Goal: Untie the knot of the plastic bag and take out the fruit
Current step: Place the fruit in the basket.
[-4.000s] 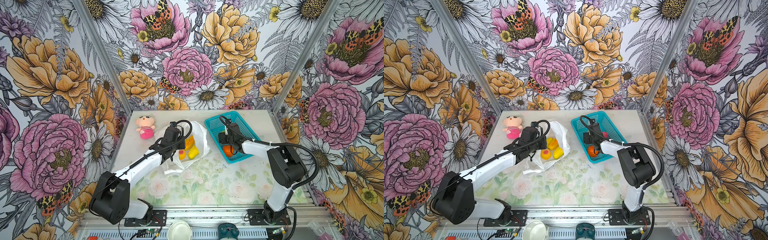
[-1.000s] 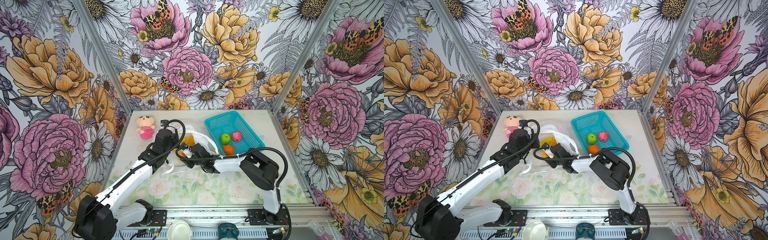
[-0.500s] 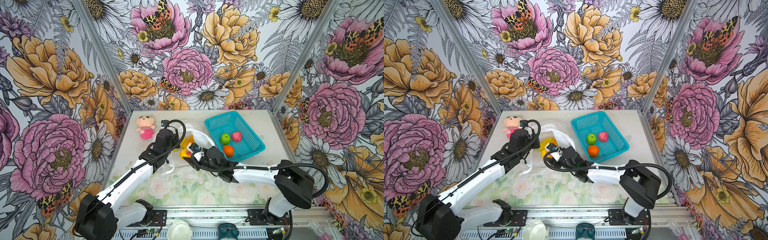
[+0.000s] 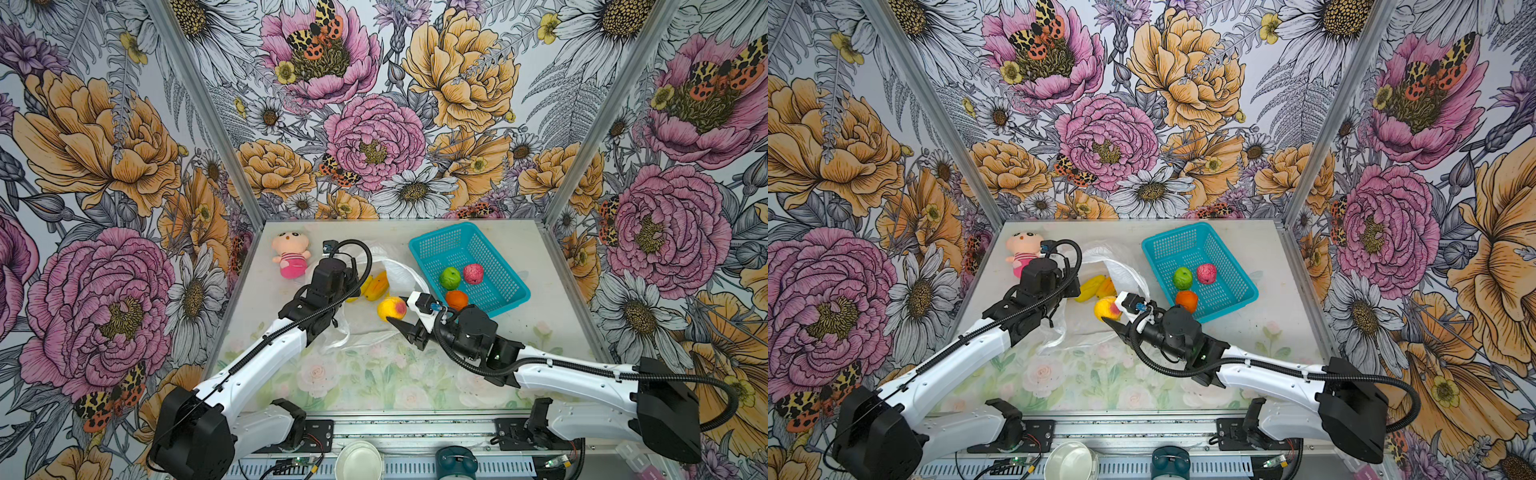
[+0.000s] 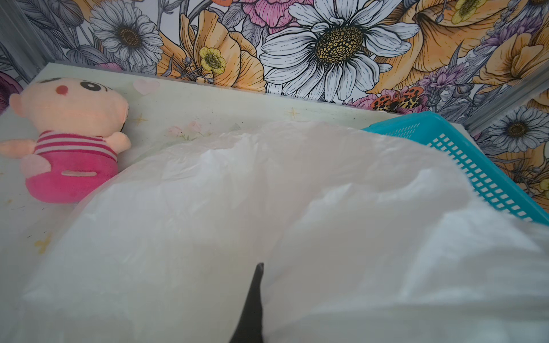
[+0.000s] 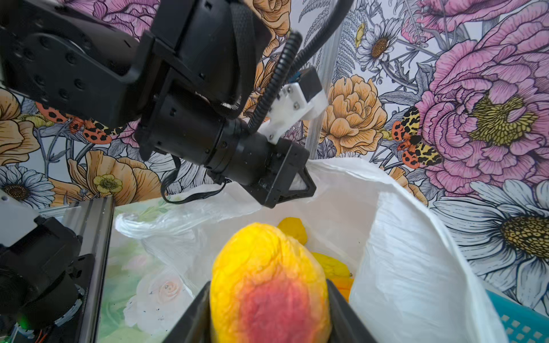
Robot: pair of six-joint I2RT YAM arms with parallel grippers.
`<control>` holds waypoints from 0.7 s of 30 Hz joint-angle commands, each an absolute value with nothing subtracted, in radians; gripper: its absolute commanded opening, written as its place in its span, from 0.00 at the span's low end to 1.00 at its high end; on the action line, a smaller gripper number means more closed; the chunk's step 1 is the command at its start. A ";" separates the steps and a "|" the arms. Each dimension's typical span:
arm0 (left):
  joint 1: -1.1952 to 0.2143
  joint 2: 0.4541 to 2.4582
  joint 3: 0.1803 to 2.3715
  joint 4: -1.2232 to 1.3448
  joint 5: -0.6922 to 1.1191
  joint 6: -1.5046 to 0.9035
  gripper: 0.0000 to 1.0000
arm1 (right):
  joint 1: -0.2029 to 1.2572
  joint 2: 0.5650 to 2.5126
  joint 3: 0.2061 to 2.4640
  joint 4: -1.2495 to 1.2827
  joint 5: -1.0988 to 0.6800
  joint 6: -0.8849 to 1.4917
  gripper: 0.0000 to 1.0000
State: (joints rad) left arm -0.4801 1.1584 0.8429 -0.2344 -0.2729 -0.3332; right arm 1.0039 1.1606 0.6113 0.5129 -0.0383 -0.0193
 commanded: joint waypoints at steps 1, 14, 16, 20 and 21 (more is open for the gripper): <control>-0.471 1.155 0.828 -0.206 -0.268 -0.331 0.00 | 0.998 1.072 0.577 0.510 -0.014 -0.014 0.23; -0.472 1.146 0.825 -0.209 -0.272 -0.331 0.00 | 0.864 0.810 0.463 0.434 0.130 0.025 0.20; -0.471 1.147 0.825 -0.210 -0.272 -0.330 0.00 | 0.825 0.804 0.453 0.428 0.132 0.042 0.20; -0.471 1.153 0.828 -0.208 -0.268 -0.331 0.00 | 0.715 0.815 0.449 0.417 0.129 0.107 0.17; -0.472 1.154 0.827 -0.207 -0.267 -0.331 0.00 | 0.684 0.823 0.449 0.414 0.121 0.132 0.16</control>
State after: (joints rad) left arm -0.4801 1.1584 0.8429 -0.2344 -0.2729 -0.3332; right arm 0.7422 0.8185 0.4583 0.4259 0.1059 0.0578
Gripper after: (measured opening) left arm 0.050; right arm 0.530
